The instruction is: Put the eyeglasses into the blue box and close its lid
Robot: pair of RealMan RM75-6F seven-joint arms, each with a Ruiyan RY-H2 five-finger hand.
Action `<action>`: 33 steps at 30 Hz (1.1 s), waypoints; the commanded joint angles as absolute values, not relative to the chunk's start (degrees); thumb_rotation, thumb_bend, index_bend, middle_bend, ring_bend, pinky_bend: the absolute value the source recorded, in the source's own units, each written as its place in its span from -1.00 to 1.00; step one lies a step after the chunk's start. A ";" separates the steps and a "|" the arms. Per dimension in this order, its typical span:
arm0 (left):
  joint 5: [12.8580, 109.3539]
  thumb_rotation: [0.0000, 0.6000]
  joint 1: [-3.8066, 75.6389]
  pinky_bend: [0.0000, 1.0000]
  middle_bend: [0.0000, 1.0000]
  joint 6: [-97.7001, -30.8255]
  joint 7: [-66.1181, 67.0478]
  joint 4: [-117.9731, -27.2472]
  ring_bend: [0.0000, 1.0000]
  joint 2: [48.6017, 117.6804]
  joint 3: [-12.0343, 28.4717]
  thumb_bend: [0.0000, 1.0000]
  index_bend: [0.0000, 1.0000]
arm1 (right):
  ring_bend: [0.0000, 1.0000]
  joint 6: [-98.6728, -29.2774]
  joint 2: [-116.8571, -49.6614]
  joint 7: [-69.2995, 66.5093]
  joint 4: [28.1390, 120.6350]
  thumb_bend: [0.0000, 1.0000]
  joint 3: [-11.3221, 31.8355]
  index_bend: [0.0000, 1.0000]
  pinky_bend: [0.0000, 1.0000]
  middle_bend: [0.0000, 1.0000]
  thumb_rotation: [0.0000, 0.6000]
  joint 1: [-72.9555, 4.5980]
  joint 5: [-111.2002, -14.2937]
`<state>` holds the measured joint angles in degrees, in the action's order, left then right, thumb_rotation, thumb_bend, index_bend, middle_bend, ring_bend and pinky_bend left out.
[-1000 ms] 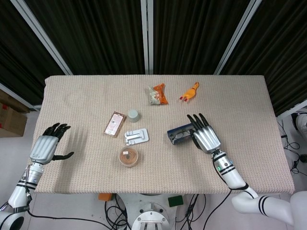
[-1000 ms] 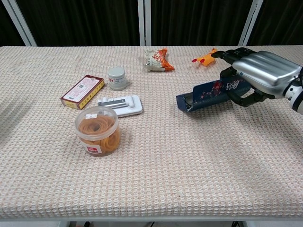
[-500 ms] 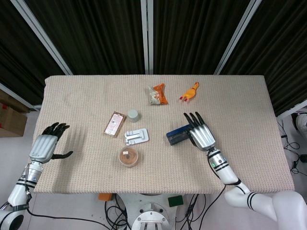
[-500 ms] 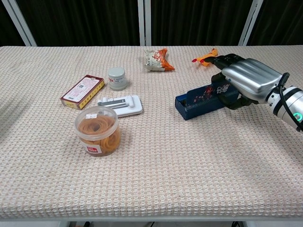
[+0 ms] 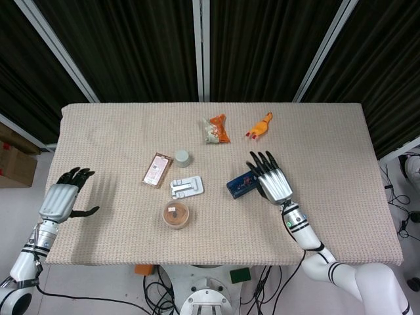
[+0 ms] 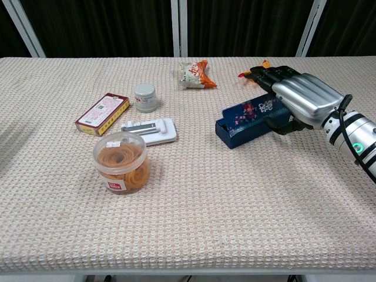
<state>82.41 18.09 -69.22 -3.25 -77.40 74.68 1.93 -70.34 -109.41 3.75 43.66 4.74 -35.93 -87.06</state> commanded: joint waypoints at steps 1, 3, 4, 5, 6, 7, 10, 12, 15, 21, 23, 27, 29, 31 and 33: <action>82.32 0.45 18.13 -0.68 -0.80 -69.13 -3.19 -77.45 -0.90 74.69 1.96 -0.74 -0.71 | -1.00 -71.25 -110.49 1.78 42.02 -0.09 5.14 -1.00 -1.00 -1.00 1.00 -36.37 -87.64; 82.20 0.45 18.17 -0.68 -0.80 -68.99 -3.17 -77.46 -0.90 74.68 1.99 -0.74 -0.71 | -1.00 -71.48 -111.15 0.74 40.67 -0.09 5.12 -1.00 -1.00 -1.00 1.00 -36.50 -87.90; 82.13 0.45 18.19 -0.68 -0.80 -68.89 -3.15 -77.43 -0.90 74.66 1.98 -0.74 -0.71 | -1.00 -71.24 -111.36 0.59 40.17 -0.09 5.10 -1.00 -1.00 -1.00 1.00 -36.56 -87.87; 82.06 0.46 18.21 -0.68 -0.80 -68.78 -3.13 -77.40 -0.90 74.63 1.97 -0.74 -0.71 | -1.00 -71.08 -111.59 0.43 39.71 -0.10 5.14 -1.00 -1.00 -1.00 1.00 -36.63 -87.84; 81.98 0.47 18.25 -0.68 -0.80 -68.67 -3.12 -77.37 -0.90 74.61 1.99 -0.74 -0.71 | -1.00 -70.75 -111.89 0.37 39.12 -0.10 5.22 -1.00 -1.00 -1.00 1.00 -36.76 -87.74; 81.93 0.46 18.25 -0.68 -0.80 -68.63 -3.15 -77.36 -0.90 74.60 1.99 -0.74 -0.71 | -1.00 -70.51 -112.11 0.33 38.76 -0.10 5.33 -1.00 -1.00 -1.00 1.00 -36.84 -87.61; 81.79 0.46 18.25 -0.68 -0.80 -68.53 -3.25 -77.30 -0.90 74.59 2.02 -0.74 -0.71 | -1.00 -70.71 -112.70 -0.30 38.05 -0.10 5.71 -1.00 -1.00 -1.00 1.00 -37.15 -87.56; 81.80 0.46 18.25 -0.68 -0.80 -68.57 -3.24 -77.34 -0.90 74.58 2.03 -0.74 -0.71 | -1.00 -71.36 -112.94 -0.81 37.80 -0.10 5.92 -1.00 -1.00 -1.00 1.00 -37.17 -87.64; 81.92 0.46 18.28 -0.68 -0.80 -68.69 -3.18 -77.46 -0.90 74.57 2.05 -0.74 -0.71 | -1.00 -72.30 -112.89 -1.31 37.70 -0.10 6.22 -1.00 -1.00 -1.00 1.00 -37.11 -87.72; 82.35 0.45 18.06 -0.68 -0.80 -69.71 -2.74 -78.20 -0.90 74.38 2.10 -0.74 -0.71 | -1.00 -77.35 -109.22 -0.04 42.10 -0.10 6.63 -1.00 -1.00 -1.00 1.00 -35.35 -88.42; 82.55 0.45 17.82 -0.68 -0.80 -70.39 -2.53 -78.48 -0.90 74.28 2.11 -0.74 -0.71 | -1.00 -79.77 -106.33 0.94 45.82 -0.10 6.41 -1.00 -1.00 -1.00 1.00 -33.59 -88.62; 83.16 0.45 17.09 -0.68 -0.80 -72.49 -1.64 -79.25 -0.90 74.00 2.20 -0.74 -0.71 | -1.00 -81.97 -95.18 8.12 60.28 -0.19 4.27 -1.00 -1.00 -1.00 1.00 -27.36 -87.11; 83.55 0.46 16.57 -0.68 -0.80 -73.88 -1.13 -79.74 -0.90 73.88 2.24 -0.74 -0.71 | -1.00 -82.22 -87.30 12.35 70.59 -0.28 2.62 -1.00 -1.00 -1.00 1.00 -23.51 -85.11; 83.96 0.45 16.02 -0.68 -0.80 -75.21 -0.66 -80.21 -0.90 73.78 2.21 -0.74 -0.71 | -1.00 -81.85 -79.66 16.09 79.83 -0.31 1.05 -1.00 -1.00 -1.00 1.00 -20.04 -82.06; 84.42 0.45 15.42 -0.68 -0.80 -76.53 -0.23 -80.61 -0.90 73.70 2.11 -0.74 -0.71 | -1.00 -81.90 -73.64 18.13 86.59 -0.33 -0.05 -1.00 -1.00 -1.00 1.00 -17.14 -79.02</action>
<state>84.05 15.88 -75.86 -0.61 -80.24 73.81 2.16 -80.64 -89.16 9.82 69.42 3.50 -25.69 -85.06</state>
